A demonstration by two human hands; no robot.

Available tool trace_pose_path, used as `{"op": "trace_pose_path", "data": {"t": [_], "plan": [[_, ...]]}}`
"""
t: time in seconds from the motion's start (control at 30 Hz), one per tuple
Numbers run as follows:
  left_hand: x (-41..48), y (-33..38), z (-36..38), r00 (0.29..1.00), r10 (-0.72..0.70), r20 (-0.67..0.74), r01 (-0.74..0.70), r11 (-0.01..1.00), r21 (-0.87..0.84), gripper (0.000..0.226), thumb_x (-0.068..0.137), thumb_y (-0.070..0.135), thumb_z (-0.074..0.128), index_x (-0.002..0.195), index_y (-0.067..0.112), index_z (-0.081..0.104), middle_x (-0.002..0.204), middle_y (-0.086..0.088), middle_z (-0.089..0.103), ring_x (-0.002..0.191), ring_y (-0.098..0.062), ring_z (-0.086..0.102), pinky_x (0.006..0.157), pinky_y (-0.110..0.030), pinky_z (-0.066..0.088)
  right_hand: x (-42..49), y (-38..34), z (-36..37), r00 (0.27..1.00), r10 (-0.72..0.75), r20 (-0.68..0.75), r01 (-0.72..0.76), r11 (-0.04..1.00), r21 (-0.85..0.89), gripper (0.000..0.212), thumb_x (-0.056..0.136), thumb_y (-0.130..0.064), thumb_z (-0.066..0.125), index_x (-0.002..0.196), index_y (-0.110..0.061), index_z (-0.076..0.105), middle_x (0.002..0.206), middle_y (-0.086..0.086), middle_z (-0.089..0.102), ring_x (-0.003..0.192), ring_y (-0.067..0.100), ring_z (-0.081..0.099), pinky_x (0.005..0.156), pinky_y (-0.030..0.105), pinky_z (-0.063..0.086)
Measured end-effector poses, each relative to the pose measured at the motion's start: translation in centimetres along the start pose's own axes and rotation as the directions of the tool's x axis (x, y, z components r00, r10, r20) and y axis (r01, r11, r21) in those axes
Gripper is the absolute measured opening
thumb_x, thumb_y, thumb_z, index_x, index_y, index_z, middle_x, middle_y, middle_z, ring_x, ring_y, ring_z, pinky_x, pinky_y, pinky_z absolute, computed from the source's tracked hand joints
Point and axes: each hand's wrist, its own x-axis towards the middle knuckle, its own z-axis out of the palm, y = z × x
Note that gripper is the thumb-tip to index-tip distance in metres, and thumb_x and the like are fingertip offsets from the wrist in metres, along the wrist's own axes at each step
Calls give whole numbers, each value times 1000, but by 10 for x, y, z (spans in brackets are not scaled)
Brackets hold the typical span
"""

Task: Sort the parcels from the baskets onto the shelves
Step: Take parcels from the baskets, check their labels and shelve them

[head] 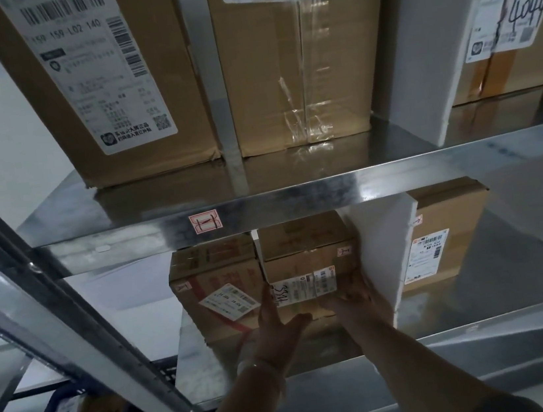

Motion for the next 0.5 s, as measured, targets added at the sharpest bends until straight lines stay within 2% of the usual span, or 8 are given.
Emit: {"op": "trace_pose_path", "data": {"t": [0.1, 0.17, 0.2, 0.27, 0.33, 0.4, 0.43, 0.5], "plan": [[-9, 13, 1, 999, 40, -16, -40, 999, -12, 92, 62, 43, 68, 144, 50, 27, 137, 10, 54, 131, -17, 46, 110, -51, 39, -8, 2, 0, 999, -25, -42, 23, 999, -34, 83, 84, -53, 64, 152, -29, 22, 150, -5, 43, 138, 25, 37, 113, 40, 28], [-13, 18, 2, 998, 55, -13, -56, 998, -17, 84, 63, 42, 66, 140, 48, 33, 134, 8, 56, 128, -16, 50, 108, -51, 42, -10, 6, 0, 999, -29, -45, 27, 999, -46, 80, 85, -53, 63, 152, -30, 24, 151, -4, 41, 138, 24, 36, 113, 39, 28], [-15, 20, 1, 998, 69, -12, -69, 997, -19, 82, 64, 41, 67, 139, 48, 35, 133, 8, 57, 127, -16, 51, 107, -51, 43, -13, 7, 0, 999, -24, -41, 23, 1000, -17, 76, 87, -48, 64, 150, -29, 28, 149, -3, 43, 134, 22, 40, 110, 36, 31], [-18, 19, 1, 997, 75, -17, -76, 997, -14, 77, 67, 40, 68, 138, 46, 38, 131, 8, 58, 126, -16, 53, 105, -51, 45, -15, 13, 4, 998, -23, -62, 27, 998, 60, 61, 86, -31, 70, 142, -25, 44, 134, 0, 56, 111, 15, 49, 91, 23, 38], [-24, 19, -1, 995, 89, -32, -90, 996, -13, 70, 71, 37, 69, 137, 38, 44, 127, 8, 62, 122, -13, 57, 103, -48, 48, -17, 17, 9, 998, -16, -68, 22, 996, 82, 54, 82, -16, 71, 133, -26, 54, 120, -1, 64, 99, 13, 54, 80, 20, 42], [-29, 19, -3, 993, 113, -31, -114, 993, -10, 65, 72, 39, 69, 133, 34, 48, 123, 10, 64, 119, -11, 59, 102, -46, 49, -17, 26, 17, 1000, 5, -12, -3, 991, 136, 59, 77, -16, 73, 131, -27, 54, 119, 4, 65, 103, 22, 61, 85, 30, 49], [-33, 19, -6, 993, 112, -31, -112, 994, -12, 63, 74, 37, 69, 133, 34, 49, 122, 11, 65, 118, -9, 59, 103, -46, 49, -16, 33, 20, 999, 27, 26, -30, 987, 161, 65, 73, -24, 75, 133, -28, 51, 122, 8, 64, 107, 26, 61, 91, 37, 50], [-41, 15, -12, 995, 96, -31, -97, 995, -30, 55, 82, 19, 68, 132, 31, 51, 121, 10, 66, 114, -5, 61, 103, -42, 48, -23, 38, 26, 995, 49, 91, -65, 981, 184, 76, 69, -38, 73, 139, -29, 45, 133, 8, 57, 115, 29, 58, 97, 43, 48]]}}
